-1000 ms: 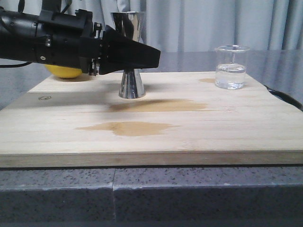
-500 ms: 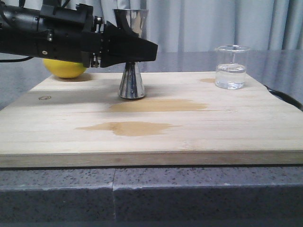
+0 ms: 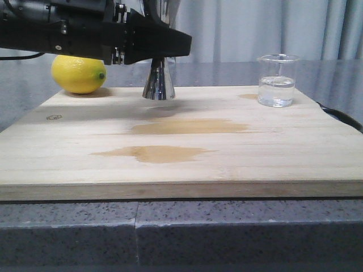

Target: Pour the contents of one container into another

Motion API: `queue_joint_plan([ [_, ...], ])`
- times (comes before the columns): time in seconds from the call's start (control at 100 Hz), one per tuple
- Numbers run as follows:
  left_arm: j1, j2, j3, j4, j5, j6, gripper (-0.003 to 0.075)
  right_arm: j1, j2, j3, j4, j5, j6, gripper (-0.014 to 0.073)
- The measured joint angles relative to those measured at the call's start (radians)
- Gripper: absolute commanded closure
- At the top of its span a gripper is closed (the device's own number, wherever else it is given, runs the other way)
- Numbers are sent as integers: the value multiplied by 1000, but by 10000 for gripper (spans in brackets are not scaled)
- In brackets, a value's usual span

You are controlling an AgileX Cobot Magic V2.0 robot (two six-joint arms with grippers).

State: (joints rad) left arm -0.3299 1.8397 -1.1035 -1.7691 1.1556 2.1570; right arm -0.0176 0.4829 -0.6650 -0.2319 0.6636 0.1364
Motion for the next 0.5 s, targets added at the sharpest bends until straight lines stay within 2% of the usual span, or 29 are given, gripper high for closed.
queue_joint_plan([
  [0.25,0,-11,-49,4,0,0,521,13,2,0,18,-46,-19,19],
  [0.5,0,-11,-85,4,2,0,521,112,96,-2,24,-83,-54,19],
])
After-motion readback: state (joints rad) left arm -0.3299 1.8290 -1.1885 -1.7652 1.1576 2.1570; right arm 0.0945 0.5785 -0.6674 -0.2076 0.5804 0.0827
